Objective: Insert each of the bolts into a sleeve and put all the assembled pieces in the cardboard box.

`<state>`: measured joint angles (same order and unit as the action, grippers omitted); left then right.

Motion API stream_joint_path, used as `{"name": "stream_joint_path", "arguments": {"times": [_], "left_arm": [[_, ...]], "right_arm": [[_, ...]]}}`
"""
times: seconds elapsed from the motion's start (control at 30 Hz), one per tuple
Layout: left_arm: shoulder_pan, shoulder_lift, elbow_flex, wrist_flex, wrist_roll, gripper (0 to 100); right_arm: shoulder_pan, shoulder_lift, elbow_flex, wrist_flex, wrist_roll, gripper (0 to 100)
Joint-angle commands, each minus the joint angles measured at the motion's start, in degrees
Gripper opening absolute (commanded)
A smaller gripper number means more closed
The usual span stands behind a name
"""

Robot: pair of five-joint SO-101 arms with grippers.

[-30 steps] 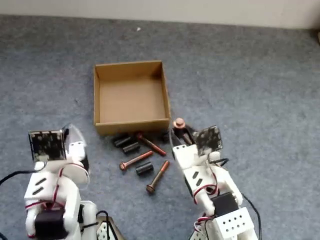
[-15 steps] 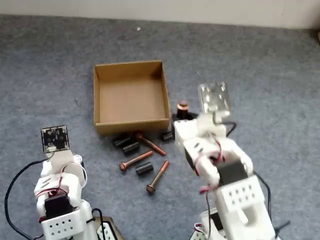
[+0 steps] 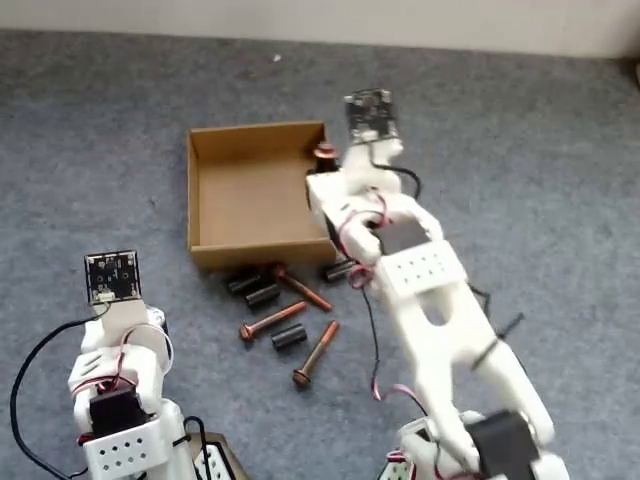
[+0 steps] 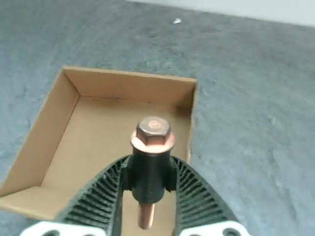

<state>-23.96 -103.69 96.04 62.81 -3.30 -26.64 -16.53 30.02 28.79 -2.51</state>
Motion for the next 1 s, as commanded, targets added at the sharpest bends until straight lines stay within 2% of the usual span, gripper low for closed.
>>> {"name": "stream_joint_path", "arguments": {"times": [0.0,0.17,0.37,0.5,0.63,0.77,0.97], "left_arm": [[-0.7,-0.1,1.1,-1.1,-0.4,1],[-0.7,-0.1,1.1,-1.1,-0.4,1],[-0.7,-0.1,1.1,-1.2,-0.4,1],[-0.7,-0.1,1.1,-1.2,-0.4,1],[-0.7,-0.1,1.1,-1.2,-0.4,1],[-0.7,-0.1,1.1,-1.2,-0.4,1],[-0.7,-0.1,1.1,-1.2,-0.4,1]], "right_arm": [[-1.0,5.0,-6.3,-6.2,3.7,0.9],[-1.0,12.8,-7.2,-12.0,4.1,1.9],[-1.1,15.0,-8.2,-11.8,4.0,19.8],[-1.1,13.7,-8.2,-10.9,4.1,20.5],[-1.8,7.7,-8.2,-3.5,4.1,20.5],[-3.1,0.5,-7.4,9.1,3.8,20.5],[-7.5,-7.8,-1.1,22.6,3.6,20.5]]}}
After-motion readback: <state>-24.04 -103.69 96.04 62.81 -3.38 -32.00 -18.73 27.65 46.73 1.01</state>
